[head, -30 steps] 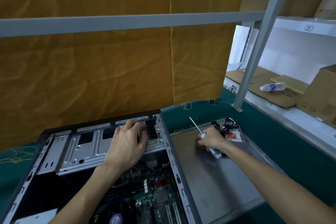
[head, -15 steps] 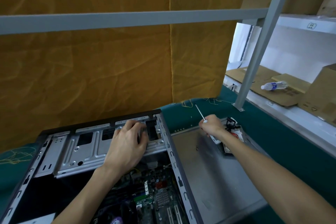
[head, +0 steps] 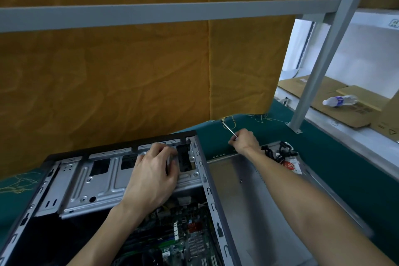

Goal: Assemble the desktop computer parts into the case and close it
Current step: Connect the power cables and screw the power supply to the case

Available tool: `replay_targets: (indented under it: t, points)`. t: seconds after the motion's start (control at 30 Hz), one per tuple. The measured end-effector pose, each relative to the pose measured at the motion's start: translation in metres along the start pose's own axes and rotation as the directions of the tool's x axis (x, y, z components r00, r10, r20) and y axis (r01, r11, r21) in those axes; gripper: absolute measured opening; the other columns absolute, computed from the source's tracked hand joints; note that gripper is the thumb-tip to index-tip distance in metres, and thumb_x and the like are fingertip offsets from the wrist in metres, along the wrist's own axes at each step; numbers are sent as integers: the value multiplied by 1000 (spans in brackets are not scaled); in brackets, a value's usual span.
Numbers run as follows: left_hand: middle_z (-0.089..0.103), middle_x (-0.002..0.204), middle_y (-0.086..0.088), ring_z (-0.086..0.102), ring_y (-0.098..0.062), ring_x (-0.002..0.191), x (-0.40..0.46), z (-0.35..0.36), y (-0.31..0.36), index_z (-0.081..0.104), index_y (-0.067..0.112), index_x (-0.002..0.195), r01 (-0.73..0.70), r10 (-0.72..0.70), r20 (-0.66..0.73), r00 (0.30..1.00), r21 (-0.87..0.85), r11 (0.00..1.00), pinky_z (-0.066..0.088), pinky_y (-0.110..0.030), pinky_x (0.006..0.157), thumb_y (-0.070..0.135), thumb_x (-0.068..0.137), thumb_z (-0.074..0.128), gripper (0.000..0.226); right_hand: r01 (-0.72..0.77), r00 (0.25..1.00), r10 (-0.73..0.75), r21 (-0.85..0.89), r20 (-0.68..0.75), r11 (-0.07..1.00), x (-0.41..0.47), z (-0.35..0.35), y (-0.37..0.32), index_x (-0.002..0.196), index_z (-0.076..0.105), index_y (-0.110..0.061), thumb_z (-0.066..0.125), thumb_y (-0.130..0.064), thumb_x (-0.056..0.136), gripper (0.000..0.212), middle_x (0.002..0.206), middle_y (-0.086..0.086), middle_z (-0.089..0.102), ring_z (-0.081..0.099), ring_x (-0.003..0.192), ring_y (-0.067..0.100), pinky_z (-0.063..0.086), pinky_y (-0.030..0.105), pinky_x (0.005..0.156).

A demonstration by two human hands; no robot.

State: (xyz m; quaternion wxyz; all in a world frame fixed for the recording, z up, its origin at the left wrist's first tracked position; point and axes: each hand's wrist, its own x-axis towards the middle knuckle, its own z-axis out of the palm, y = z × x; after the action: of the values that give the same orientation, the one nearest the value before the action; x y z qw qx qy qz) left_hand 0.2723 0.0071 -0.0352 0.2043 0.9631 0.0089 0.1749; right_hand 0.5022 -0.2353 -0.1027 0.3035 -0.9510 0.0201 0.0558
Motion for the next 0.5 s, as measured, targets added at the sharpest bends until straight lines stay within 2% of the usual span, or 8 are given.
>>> replay_targets:
  t: [0.07, 0.17, 0.23, 0.33, 0.5]
  points:
    - [53, 122, 7, 59, -19, 100, -1, 0, 1, 63, 24, 119, 1, -1, -1, 1000, -2, 1000, 39, -40, 98, 30, 103, 50, 21, -2, 1000, 2, -13, -2, 1000, 1, -1, -1, 92, 75, -18, 72, -23, 95, 6, 100, 5, 73, 69, 93, 23, 56, 36, 83]
    - [53, 123, 7, 58, -19, 101, -1, -1, 2, 63, 24, 119, -2, 2, 2, 1000, -3, 1000, 39, -40, 97, 30, 103, 50, 22, -1, 1000, 1, -13, -10, 1000, 1, -2, 0, 91, 74, -16, 68, -17, 97, 9, 101, 6, 72, 69, 95, 25, 56, 38, 84]
    - [53, 123, 8, 59, -18, 101, -1, -2, 2, 63, 24, 120, -5, 5, 10, 1000, -4, 1000, 39, -39, 97, 31, 103, 49, 23, -10, 1000, 11, 45, -20, 999, 1, -1, 4, 93, 74, -13, 67, -17, 98, 9, 102, 7, 71, 68, 95, 27, 56, 41, 87]
    - [53, 123, 8, 59, -19, 101, 0, -2, 2, 63, 24, 119, -4, 4, 7, 1000, -10, 1000, 39, -39, 97, 30, 103, 49, 22, 22, 999, -17, 119, -44, 993, -3, -1, 13, 95, 71, -7, 70, -18, 96, 11, 98, 8, 67, 64, 91, 27, 52, 37, 81]
    - [53, 123, 7, 59, -21, 101, -1, -2, 2, 63, 23, 120, -4, 4, 13, 1000, -1, 1000, 39, -41, 98, 30, 103, 49, 23, 127, 992, -127, 32, -18, 991, -14, -4, 22, 82, 70, -8, 75, -12, 92, 12, 86, 8, 66, 65, 83, 27, 47, 31, 73]
